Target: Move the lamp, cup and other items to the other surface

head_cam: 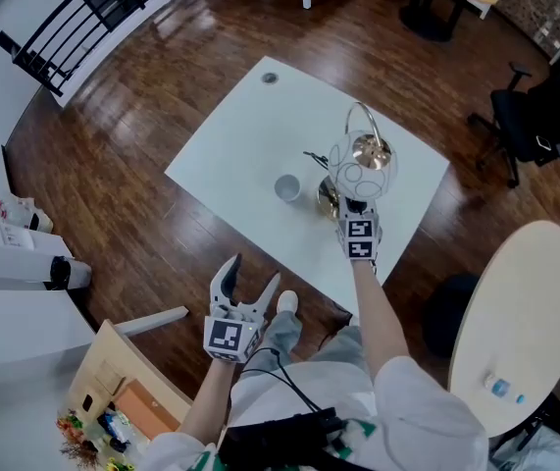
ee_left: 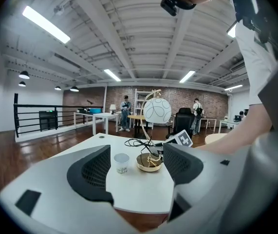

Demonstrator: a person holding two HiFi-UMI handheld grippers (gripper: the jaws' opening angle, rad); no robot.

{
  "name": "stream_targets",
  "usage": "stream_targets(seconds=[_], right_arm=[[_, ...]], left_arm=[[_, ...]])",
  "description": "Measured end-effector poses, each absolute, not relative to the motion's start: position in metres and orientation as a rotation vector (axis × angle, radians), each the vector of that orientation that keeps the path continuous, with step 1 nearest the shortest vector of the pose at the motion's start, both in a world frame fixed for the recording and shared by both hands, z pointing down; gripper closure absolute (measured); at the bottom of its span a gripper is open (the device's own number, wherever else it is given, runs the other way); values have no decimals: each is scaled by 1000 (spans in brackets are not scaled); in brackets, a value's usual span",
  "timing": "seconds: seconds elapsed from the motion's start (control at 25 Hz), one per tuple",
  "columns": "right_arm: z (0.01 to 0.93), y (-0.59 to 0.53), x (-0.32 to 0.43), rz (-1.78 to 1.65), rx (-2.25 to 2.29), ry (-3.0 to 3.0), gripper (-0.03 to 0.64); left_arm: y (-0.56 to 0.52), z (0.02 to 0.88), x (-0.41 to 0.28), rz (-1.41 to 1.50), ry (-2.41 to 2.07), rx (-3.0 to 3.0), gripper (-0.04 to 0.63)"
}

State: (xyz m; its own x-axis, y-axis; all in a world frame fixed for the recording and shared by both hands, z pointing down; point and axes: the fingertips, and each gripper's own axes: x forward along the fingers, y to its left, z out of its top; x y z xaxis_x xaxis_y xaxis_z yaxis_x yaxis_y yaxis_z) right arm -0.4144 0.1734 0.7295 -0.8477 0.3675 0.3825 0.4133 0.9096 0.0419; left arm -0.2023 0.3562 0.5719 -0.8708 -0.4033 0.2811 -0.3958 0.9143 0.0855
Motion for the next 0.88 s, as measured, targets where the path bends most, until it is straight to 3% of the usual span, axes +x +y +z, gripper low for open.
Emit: stream_targets(seconds=[0.44,0.88], right_arm=[[686,150,-366,-106,-556,-2744,555],[660,64,-263,28,-358,-2736,555]], left_arm=[[329,566,-201,-43,-2801,710,262],[255,564,-214,36,-2780,1003,261]])
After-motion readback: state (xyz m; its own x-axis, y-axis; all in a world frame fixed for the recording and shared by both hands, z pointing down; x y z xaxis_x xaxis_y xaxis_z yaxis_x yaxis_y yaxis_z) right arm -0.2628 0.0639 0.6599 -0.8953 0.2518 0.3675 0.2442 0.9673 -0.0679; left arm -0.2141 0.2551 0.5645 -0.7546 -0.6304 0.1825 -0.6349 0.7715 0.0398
